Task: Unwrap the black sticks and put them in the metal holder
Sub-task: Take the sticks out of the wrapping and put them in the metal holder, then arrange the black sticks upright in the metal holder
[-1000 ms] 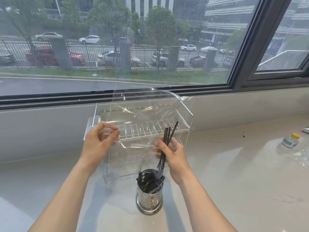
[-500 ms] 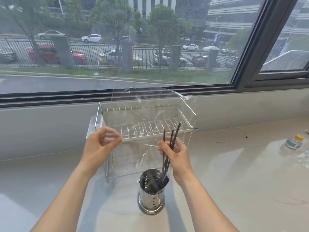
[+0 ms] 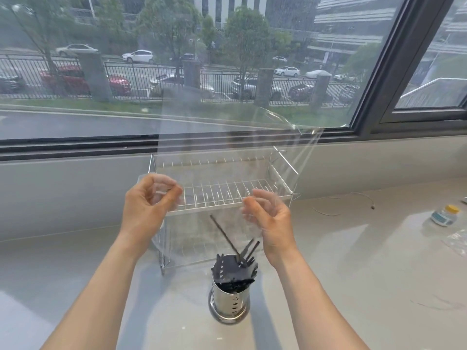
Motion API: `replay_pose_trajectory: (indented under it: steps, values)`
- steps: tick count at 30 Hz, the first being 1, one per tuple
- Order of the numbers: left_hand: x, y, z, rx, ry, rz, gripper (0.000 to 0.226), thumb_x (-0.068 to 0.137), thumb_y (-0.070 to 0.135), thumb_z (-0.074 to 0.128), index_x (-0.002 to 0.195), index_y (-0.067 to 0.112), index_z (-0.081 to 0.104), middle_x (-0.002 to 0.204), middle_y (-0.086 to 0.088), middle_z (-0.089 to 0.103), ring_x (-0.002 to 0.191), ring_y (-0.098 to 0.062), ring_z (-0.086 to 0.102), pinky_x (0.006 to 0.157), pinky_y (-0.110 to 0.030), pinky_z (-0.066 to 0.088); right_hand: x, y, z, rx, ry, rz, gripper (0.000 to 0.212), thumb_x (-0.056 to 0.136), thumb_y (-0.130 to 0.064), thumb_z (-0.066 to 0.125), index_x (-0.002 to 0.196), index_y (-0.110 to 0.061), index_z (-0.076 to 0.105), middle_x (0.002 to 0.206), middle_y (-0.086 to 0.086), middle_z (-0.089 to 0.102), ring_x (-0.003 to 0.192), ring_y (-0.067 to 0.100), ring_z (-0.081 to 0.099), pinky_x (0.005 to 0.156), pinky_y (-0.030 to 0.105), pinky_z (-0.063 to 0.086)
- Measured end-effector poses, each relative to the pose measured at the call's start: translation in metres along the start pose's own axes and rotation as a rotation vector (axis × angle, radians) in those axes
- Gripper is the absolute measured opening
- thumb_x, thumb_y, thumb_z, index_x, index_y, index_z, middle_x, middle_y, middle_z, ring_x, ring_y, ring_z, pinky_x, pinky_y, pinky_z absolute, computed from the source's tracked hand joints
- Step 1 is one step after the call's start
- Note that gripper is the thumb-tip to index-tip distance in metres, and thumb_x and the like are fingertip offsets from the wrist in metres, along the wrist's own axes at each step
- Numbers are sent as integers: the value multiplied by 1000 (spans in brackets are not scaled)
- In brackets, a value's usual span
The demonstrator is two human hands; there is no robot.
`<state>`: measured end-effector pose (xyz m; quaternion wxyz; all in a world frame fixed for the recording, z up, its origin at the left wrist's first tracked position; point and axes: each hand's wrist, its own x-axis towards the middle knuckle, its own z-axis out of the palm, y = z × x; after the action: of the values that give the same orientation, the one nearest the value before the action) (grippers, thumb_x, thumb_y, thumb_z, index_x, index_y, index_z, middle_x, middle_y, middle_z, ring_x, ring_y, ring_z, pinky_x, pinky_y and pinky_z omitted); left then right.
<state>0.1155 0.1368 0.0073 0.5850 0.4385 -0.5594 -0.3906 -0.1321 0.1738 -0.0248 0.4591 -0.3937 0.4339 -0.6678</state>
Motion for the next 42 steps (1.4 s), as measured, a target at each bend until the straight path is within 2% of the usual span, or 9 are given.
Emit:
replay_pose_trajectory:
  steps: [4,9,13,17,24,31,36,39,42]
  values:
    - [-7,-4,1,14,-72,-47,18,77,25,82,92,21,73,90,-4,77,74,-18,76,67,-24,61,-2,4,-4,-44,37,28,24,81,-15,85,103,-16,75,96,9,79,81,21,75,84,40,62]
    - [-12,-12,1,37,-63,-68,25,82,10,82,101,20,70,93,-5,78,81,-23,76,71,-19,58,0,-1,-7,-14,76,-6,14,82,-14,83,86,-26,79,89,5,78,76,19,74,77,29,60]
    - [-13,-13,1,45,-59,-81,30,83,9,81,105,24,69,94,0,78,82,-20,75,70,-17,56,2,-7,-14,14,109,-33,13,81,-16,84,89,-23,77,89,3,78,79,18,74,72,23,57]
    - [-14,-16,2,69,-68,-85,32,84,9,81,106,29,69,96,2,79,84,-13,74,72,-19,55,3,-14,-12,96,86,-41,24,72,-25,85,92,-18,75,90,5,77,83,22,74,77,27,57]
    - [-17,-23,-6,88,-24,-77,27,86,16,81,103,35,71,97,5,79,87,-14,76,74,-19,53,12,-37,-18,265,94,-39,10,87,-13,75,88,-23,75,87,3,77,80,20,72,83,34,55]
    - [-19,-29,3,61,-31,-100,22,90,15,77,100,35,71,92,-4,76,76,-18,75,75,-26,58,15,-30,-56,598,278,164,7,92,-16,68,89,-22,66,77,-2,72,67,15,70,67,32,59]
    - [-27,-48,-2,88,-9,-130,18,89,15,77,96,32,73,85,-6,76,70,-16,72,69,-22,59,6,-16,-119,636,609,230,22,100,-25,53,78,-20,56,80,3,65,72,20,65,67,32,56]
    - [-46,-75,-23,168,96,-190,17,90,13,75,90,30,73,78,-3,75,67,-16,70,71,-32,59,-10,3,-160,511,796,381,31,102,-45,43,85,-20,53,91,5,64,80,23,64,82,36,52]
    - [-75,-112,-51,343,236,-297,17,91,14,72,89,31,69,89,1,75,86,-23,73,80,-36,54,-34,29,-184,362,877,551,48,100,-60,33,87,-19,55,95,5,64,80,25,61,90,38,47]
